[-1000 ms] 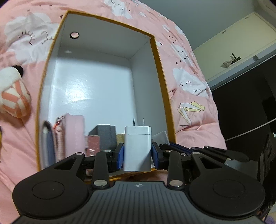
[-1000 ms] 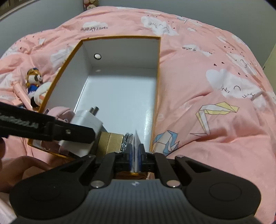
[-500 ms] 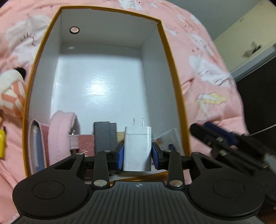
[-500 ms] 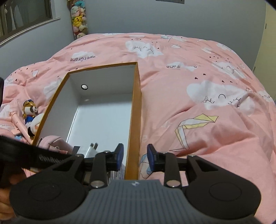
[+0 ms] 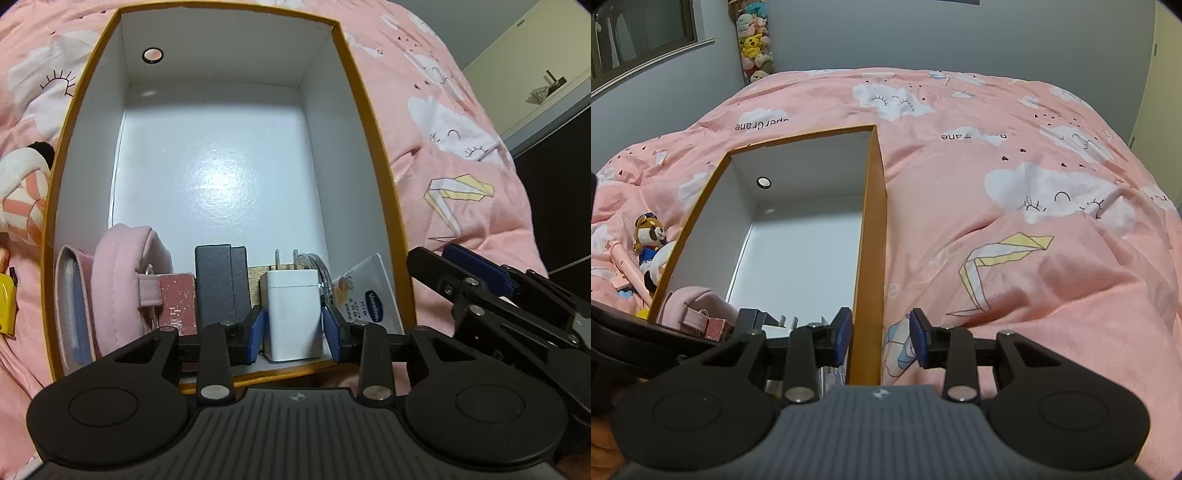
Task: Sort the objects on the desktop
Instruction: 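Lower the charger into the box with the left gripper while the right releases the tube there, then move the right gripper to the pink selfie stick beside the plush toys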
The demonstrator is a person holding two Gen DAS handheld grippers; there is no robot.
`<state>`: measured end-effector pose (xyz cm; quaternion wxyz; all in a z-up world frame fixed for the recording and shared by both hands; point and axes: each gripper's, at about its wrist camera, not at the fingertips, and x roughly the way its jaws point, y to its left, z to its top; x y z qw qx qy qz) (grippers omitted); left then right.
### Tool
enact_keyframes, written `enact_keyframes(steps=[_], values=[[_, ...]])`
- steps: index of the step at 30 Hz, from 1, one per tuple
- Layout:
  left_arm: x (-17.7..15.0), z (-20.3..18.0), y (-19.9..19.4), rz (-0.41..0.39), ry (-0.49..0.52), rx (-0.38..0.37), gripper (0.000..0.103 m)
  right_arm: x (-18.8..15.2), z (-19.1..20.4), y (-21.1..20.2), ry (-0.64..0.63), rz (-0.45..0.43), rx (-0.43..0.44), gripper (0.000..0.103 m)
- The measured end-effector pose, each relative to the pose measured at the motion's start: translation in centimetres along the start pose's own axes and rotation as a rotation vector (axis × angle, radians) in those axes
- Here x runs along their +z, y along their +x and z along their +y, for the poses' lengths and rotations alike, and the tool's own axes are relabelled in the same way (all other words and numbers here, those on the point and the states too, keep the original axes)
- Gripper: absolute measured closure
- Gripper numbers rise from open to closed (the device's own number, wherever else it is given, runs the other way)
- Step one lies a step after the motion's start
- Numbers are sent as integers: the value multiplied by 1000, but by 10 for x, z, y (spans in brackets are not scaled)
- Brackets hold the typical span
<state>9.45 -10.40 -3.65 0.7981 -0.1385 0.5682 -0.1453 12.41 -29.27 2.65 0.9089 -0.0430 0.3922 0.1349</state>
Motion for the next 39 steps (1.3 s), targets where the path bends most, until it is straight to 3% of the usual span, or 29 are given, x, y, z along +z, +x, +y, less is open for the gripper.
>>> enact_keyframes(steps=[6,11,16,21,26,32,34,39], values=[[-7,2,-28,-61,42,-13,64,2,8,-9,-33,-35,21,55],[-12,14,-64,-180,55,49,64,7,26,-14,-94,-64,59,52],[-18,39,-87,-237,-1,106,64,13,58,-19,-178,-102,128,42],[-27,73,-97,-268,-64,219,64,16,95,-22,-302,-145,198,31],[-28,105,-98,-299,-92,457,64,16,139,-17,-478,-160,246,30],[-30,134,-104,-315,-122,487,64,15,185,-3,-643,-160,305,25],[-31,140,-106,-324,-122,498,58,15,199,5,-692,-155,316,22],[-30,158,-113,-369,-125,570,56,18,230,23,-804,-142,324,13]])
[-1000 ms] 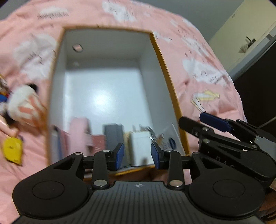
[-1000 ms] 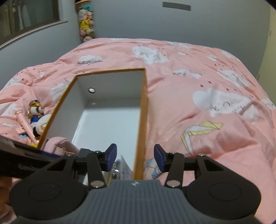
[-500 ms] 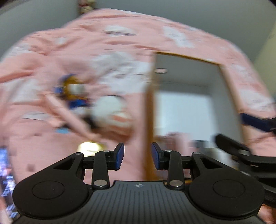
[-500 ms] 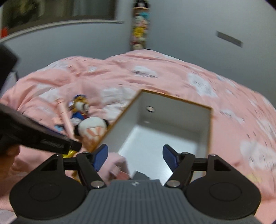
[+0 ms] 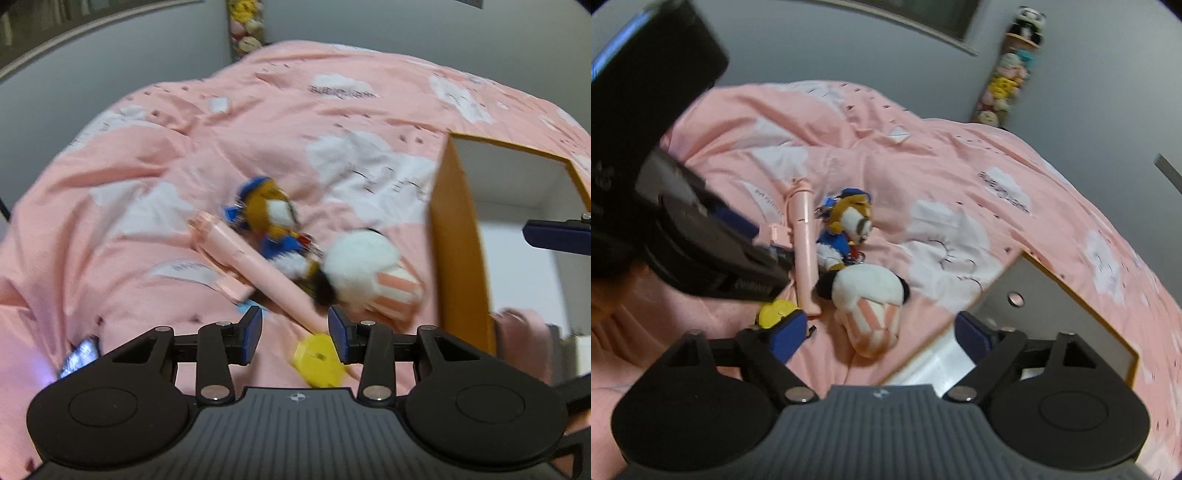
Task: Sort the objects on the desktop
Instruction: 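Move the right gripper to the pink selfie stick beside the plush toys, then grasp the pink selfie stick with the right gripper and lift it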
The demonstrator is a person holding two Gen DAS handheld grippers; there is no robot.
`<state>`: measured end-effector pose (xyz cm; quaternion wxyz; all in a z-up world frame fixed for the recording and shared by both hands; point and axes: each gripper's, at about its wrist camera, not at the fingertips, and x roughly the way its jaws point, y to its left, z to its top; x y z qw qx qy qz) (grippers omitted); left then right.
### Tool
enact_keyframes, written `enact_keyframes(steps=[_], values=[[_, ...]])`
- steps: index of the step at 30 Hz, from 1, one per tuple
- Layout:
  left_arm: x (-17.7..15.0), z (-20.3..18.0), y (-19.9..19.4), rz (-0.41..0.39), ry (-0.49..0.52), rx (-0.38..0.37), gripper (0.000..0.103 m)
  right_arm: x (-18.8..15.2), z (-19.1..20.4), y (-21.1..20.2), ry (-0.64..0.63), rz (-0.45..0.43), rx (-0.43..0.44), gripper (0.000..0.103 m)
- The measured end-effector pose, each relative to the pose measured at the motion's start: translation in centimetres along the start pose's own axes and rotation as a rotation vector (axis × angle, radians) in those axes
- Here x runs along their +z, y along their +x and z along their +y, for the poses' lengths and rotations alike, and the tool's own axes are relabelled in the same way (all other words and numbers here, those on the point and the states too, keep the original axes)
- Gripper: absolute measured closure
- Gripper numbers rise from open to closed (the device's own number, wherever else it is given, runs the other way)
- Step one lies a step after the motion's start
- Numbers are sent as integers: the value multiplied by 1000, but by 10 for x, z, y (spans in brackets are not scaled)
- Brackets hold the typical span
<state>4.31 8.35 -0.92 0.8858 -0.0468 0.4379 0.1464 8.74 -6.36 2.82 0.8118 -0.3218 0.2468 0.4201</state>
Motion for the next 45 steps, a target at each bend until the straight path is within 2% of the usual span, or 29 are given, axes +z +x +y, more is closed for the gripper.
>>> enact_keyframes(steps=[7,12,16,24,27,34,35,40,45], values=[[8,24,15,-29,-81,18,51,21,25,40,-247,27,24,13],[10,37,29,-8,-107,39,50,36,33,65,-334,16,61,13],[14,53,32,-12,-131,65,50,48,38,83,-377,1,55,17],[23,80,34,-45,-190,88,50,65,54,109,-386,-22,118,51],[25,92,33,-52,-212,92,50,67,61,115,-385,-18,147,60],[25,107,32,-38,-184,62,50,72,68,128,-334,4,223,66],[24,109,33,-32,-183,67,50,71,69,129,-328,7,235,71],[23,115,36,-21,-207,82,50,67,83,138,-375,23,312,72],[23,117,37,-16,-207,88,50,65,96,146,-409,14,294,74]])
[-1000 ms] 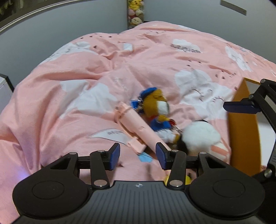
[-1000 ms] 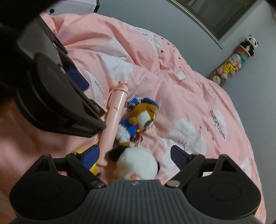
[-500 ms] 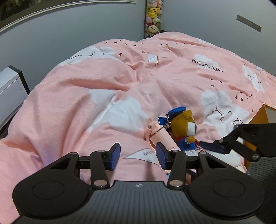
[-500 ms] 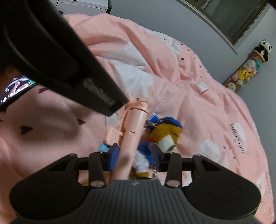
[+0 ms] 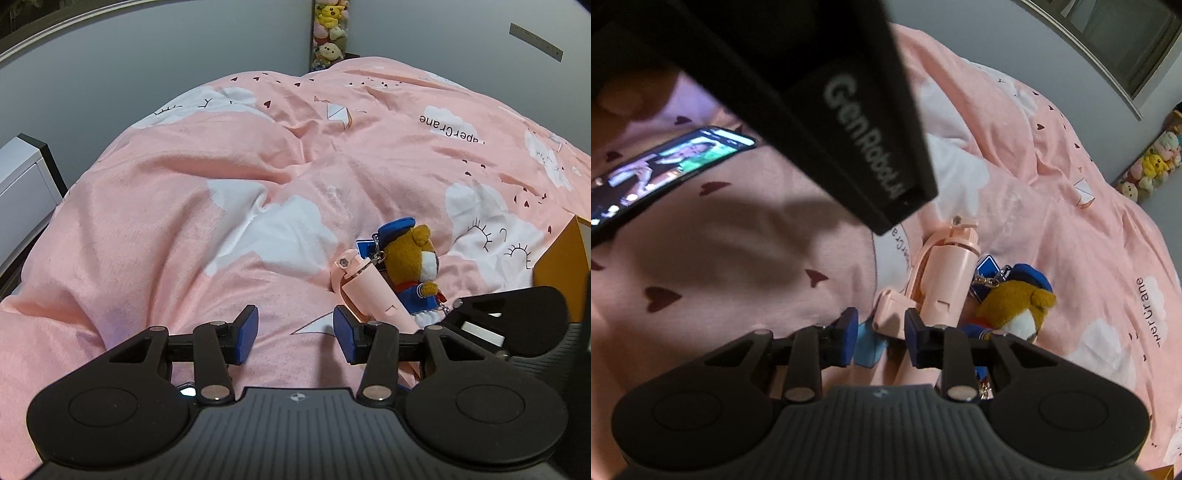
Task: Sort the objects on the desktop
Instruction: 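Grasp the pink selfie stick with the right gripper and lift it, then carry the selfie stick over the box with the right gripper while the left approaches the yellow tape measure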
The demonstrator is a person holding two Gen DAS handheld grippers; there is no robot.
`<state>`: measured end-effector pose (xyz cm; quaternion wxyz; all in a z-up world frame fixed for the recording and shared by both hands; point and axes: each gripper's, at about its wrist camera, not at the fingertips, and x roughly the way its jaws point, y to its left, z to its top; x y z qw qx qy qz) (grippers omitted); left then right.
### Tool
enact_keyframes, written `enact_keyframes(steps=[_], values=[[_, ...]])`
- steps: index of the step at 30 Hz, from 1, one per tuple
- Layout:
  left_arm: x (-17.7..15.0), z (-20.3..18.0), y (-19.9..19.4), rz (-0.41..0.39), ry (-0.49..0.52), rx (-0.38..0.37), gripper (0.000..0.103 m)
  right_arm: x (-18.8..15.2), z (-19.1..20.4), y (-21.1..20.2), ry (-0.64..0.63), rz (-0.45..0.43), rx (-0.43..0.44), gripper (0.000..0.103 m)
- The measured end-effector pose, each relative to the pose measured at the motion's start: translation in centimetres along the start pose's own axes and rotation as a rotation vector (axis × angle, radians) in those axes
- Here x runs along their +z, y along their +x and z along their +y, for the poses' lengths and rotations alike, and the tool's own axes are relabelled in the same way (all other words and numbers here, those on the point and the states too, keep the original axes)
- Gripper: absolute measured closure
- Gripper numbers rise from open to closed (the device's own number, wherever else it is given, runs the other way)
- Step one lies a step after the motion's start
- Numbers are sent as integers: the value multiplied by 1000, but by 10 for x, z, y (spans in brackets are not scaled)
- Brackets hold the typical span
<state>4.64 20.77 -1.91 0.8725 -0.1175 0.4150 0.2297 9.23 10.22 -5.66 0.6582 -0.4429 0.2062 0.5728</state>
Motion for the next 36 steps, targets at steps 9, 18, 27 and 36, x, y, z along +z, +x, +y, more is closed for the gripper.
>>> enact_keyframes(steps=[9,18,27,36], values=[[-1,4,1,5,-22,17,50,-1,3,13,13,4,-59,85],[-2,2,0,3,-14,21,50,-4,-28,-8,226,-26,-50,94],[-5,0,-6,17,-16,20,50,-5,-50,1,405,-15,16,96],[-9,-20,-10,35,20,-164,54,-27,-100,-82,680,-152,2,96]])
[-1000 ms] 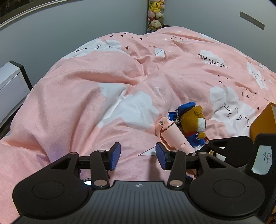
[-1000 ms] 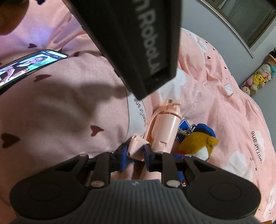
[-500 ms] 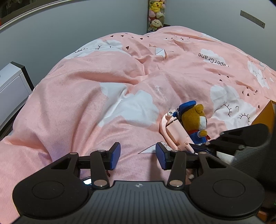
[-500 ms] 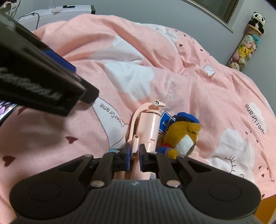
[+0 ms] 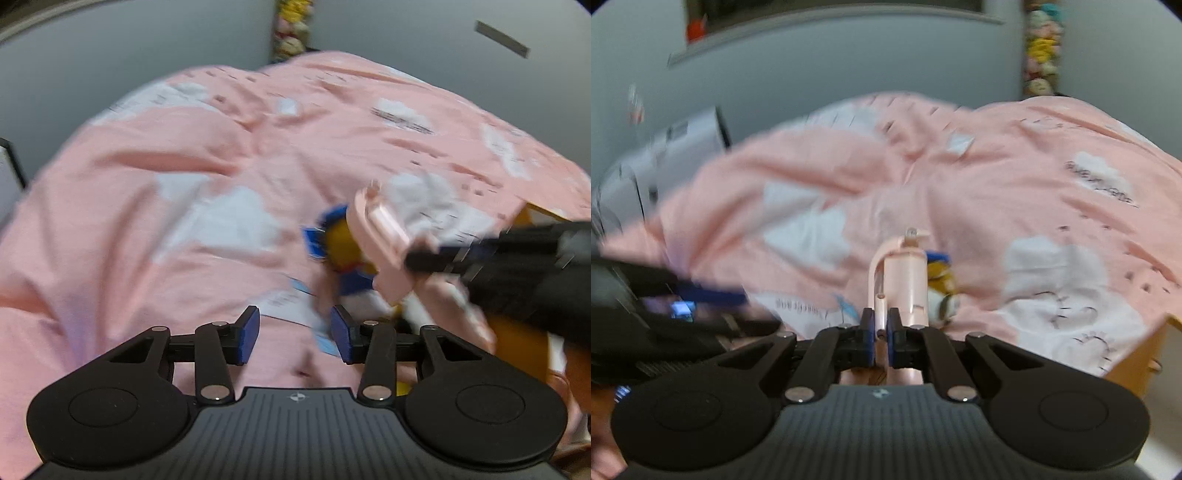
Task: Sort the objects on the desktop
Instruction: 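Carry the selfie stick over the box with the right gripper while the left approaches the yellow tape measure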
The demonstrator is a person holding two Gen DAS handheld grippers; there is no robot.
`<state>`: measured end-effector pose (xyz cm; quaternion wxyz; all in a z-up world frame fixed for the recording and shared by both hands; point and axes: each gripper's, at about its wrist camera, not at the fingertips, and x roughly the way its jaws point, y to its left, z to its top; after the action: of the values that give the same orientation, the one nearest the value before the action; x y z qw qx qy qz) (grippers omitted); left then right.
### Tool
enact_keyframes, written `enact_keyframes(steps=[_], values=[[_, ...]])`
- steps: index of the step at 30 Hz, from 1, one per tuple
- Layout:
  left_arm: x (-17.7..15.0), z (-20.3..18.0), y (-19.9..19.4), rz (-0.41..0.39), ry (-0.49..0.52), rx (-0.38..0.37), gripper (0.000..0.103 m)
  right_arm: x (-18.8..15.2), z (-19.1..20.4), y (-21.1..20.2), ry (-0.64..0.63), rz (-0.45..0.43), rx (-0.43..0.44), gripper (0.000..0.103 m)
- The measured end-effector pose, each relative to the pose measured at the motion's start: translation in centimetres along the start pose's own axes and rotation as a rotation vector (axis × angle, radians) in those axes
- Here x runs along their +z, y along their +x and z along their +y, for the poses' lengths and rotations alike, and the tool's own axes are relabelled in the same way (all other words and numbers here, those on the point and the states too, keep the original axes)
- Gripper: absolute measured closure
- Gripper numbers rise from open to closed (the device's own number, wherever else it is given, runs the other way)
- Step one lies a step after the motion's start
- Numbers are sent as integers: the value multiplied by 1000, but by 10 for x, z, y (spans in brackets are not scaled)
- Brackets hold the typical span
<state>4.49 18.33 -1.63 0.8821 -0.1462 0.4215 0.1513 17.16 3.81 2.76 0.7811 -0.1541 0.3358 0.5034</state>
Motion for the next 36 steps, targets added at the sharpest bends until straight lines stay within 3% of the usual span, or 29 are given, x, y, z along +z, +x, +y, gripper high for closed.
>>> enact_keyframes(steps=[3,6,10,16,21,29,33,36], values=[[-4,-12,9,63,32,-99,54,1,-15,-42,71,-68,-16,96],[-10,-28,26,138,106,-152,54,-2,-28,-81,104,-131,-64,96],[-17,-44,49,239,189,-164,54,-16,-44,-126,133,-195,-146,96],[-21,-60,75,348,300,-167,53,-51,-71,-170,216,-217,-275,96],[-27,-66,91,408,344,-158,52,-79,-97,-193,302,-213,-356,96],[-35,-70,112,480,335,-200,45,-104,-116,-201,399,-216,-402,96],[-39,-70,117,501,312,-217,49,-110,-116,-201,411,-228,-401,96],[-45,-81,109,462,364,-179,49,-113,-117,-201,422,-232,-392,96]])
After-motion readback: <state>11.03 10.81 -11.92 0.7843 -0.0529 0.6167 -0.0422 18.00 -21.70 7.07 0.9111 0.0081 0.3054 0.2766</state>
